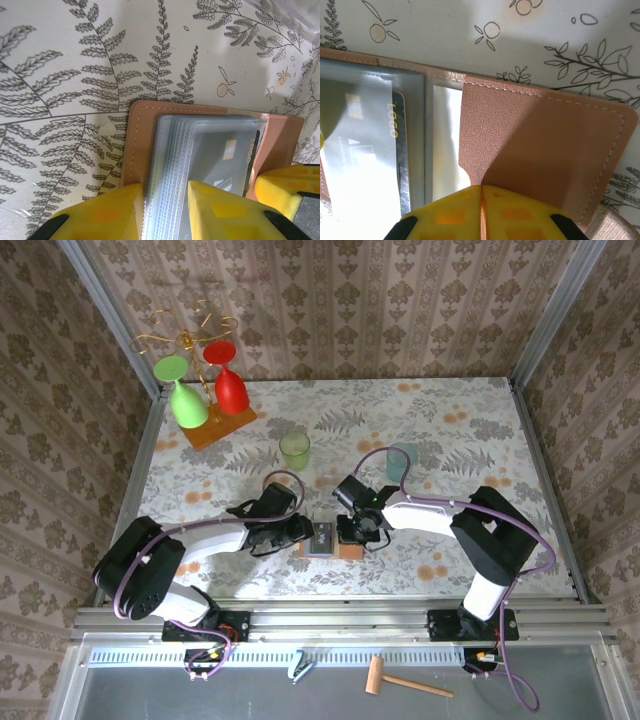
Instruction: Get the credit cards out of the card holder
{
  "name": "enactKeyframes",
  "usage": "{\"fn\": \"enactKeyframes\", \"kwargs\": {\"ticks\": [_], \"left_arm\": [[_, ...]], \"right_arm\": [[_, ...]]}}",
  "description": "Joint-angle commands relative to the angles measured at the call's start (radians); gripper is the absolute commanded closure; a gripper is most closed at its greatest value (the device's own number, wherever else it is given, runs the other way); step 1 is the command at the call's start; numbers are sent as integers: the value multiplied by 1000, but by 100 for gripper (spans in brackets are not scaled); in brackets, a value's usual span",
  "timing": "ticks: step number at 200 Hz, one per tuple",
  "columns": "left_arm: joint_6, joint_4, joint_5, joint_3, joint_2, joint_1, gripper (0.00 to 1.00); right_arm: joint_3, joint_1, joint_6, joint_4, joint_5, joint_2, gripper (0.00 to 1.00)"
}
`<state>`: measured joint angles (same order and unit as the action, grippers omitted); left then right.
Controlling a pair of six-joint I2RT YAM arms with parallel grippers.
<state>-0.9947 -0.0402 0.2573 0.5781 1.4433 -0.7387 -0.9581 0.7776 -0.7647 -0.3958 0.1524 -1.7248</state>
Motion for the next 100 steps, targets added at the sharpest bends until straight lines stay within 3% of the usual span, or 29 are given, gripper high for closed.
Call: {"fn": "enactKeyframes", "kwargs": {"ticks": [1, 60, 100], "left_arm": [[-14, -42, -3, 11, 3, -10, 71], [67, -167, -25, 109, -84, -2, 72], [70, -102, 23, 93, -94, -9, 73]], "right_arm": [[32, -9, 36, -51, -30, 5, 90], [61, -17, 45, 16, 25, 31, 90], [63, -25, 49, 29, 38, 43, 90]]}}
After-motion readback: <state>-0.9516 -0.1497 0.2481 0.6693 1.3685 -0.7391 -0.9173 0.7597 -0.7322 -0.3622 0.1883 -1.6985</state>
